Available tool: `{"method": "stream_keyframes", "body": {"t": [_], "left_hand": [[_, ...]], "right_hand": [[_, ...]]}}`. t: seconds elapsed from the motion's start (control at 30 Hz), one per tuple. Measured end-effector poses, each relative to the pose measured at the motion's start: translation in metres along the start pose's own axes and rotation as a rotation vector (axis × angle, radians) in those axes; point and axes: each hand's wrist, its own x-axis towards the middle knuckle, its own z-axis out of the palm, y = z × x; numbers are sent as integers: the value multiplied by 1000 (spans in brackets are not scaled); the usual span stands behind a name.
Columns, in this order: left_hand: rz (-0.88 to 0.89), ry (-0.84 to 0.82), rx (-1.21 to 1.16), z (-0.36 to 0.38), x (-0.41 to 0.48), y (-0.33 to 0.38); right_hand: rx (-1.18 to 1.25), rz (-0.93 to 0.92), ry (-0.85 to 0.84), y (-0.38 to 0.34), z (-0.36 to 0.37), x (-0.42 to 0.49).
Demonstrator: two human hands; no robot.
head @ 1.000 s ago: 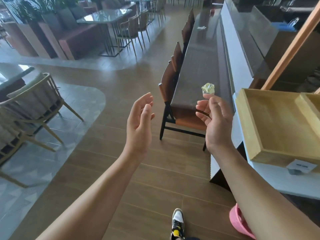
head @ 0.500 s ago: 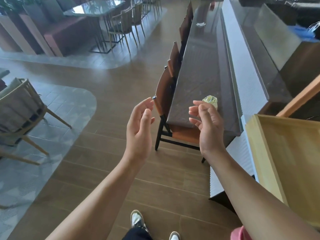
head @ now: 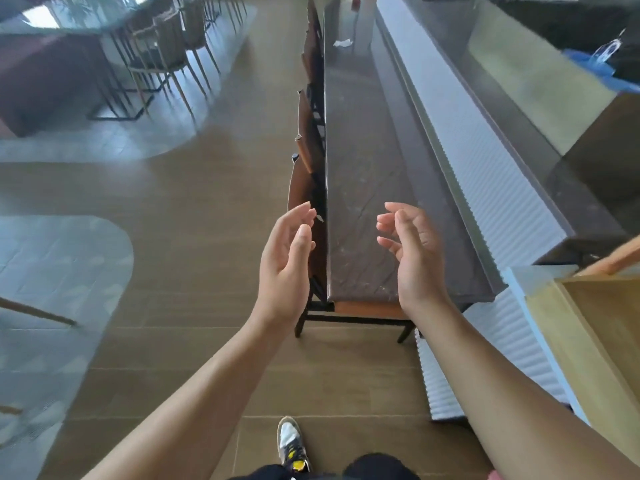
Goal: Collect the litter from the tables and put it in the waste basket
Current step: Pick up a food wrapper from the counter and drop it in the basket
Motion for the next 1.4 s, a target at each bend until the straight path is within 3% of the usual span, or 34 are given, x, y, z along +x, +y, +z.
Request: {"method": "stream_keyframes", "body": {"t": [0.23,0.57,0.77,1.0,1.13,1.4], "left_hand": [[-49,-126,-29,10,84,-26],[-137,-303,17,94,164,-74],[-171,-331,69,129,203,-97],[-238,-336,134,149,227,-128],[-287,-352,139,156,241,-145],[-351,-445,212,161,256,-185]], "right_hand": [[-43,27,175,17,1,50],[-51,100,364,50,-48,139],[-52,117,344,73,-55,201],[-221,204,306,118,-67,246],[-469,332,258,169,-76,256],[-1033,693,-56,260,-76,268]]}}
